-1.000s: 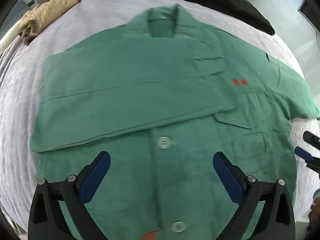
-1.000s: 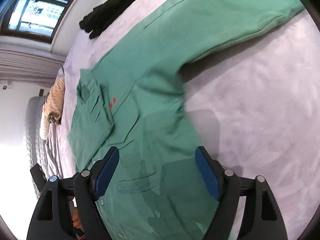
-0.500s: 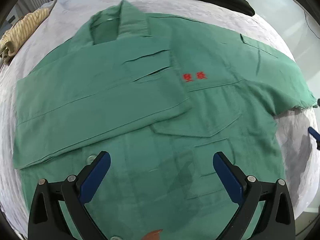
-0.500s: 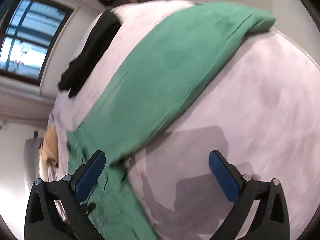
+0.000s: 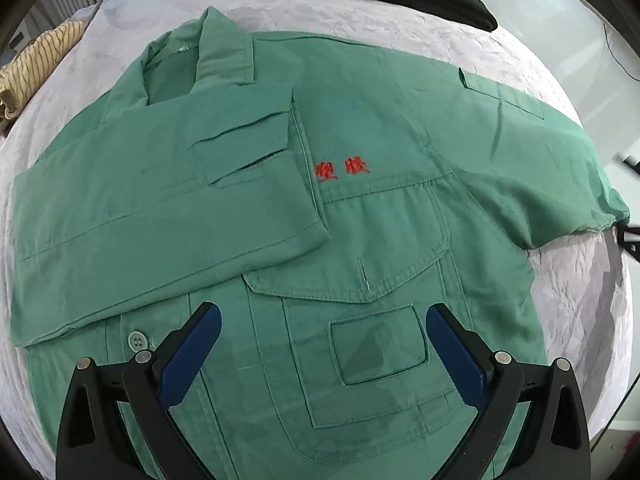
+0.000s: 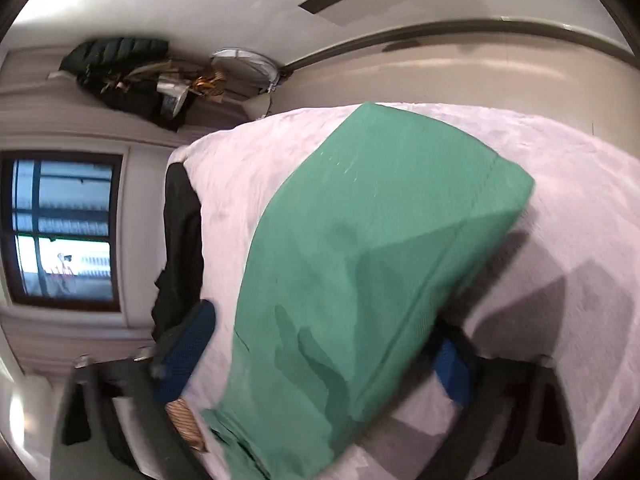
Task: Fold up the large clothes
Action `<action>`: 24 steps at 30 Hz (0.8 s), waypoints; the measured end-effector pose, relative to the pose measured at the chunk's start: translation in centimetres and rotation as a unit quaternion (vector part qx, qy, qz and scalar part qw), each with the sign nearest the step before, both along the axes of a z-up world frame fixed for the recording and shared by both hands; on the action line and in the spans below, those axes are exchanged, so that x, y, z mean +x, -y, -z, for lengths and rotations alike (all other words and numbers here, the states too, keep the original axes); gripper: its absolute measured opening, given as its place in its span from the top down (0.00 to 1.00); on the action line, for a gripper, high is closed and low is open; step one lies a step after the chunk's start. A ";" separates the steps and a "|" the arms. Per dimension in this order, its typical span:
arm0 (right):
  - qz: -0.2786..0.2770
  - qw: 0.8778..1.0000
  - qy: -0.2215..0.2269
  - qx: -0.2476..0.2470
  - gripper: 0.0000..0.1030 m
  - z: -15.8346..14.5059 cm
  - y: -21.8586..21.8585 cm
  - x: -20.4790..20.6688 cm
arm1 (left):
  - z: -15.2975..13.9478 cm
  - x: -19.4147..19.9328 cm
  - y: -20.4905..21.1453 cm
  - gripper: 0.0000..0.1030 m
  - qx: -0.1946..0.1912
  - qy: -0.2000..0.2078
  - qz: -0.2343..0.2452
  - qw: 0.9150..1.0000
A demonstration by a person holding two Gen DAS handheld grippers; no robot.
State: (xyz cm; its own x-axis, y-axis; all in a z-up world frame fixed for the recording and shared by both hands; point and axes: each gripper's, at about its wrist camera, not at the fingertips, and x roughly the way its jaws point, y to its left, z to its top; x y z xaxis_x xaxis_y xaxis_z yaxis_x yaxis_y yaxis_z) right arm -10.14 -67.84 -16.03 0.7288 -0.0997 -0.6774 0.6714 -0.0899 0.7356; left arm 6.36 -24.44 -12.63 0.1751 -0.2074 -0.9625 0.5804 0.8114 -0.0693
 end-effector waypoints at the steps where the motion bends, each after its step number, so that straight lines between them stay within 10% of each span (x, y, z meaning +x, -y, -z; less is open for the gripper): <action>1: -0.009 1.000 -0.012 0.008 0.88 0.2 0.3 0.4 | -0.1 0.1 -0.1 0.00 0.000 0.003 0.000 1.000; 7: -0.066 0.996 0.012 -0.064 0.97 -4.2 -1.2 3.5 | -0.8 1.6 -1.7 0.00 -0.001 0.016 -0.023 1.000; 12: -0.190 0.969 0.075 -0.138 0.97 -10.3 -6.7 12.0 | -1.3 3.2 -4.5 0.00 -0.001 0.032 -0.054 0.998; 19: -0.406 0.874 0.119 -0.239 0.97 -15.0 -22.6 26.3 | -2.4 5.8 -11.1 0.00 -0.005 0.070 -0.118 0.991; 24: -0.522 0.818 0.088 -0.226 0.97 -9.2 -36.6 33.2 | -2.6 7.5 -17.5 0.00 0.017 0.109 -0.159 0.981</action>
State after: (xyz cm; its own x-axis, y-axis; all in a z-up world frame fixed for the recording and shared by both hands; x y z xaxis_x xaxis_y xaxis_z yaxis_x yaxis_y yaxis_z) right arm 23.04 -31.25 -6.84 0.6585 0.4292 -0.6181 0.0880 0.7719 0.6297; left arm 13.85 -6.89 -9.99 0.4279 -0.0772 -0.9005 0.2965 0.9532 0.0591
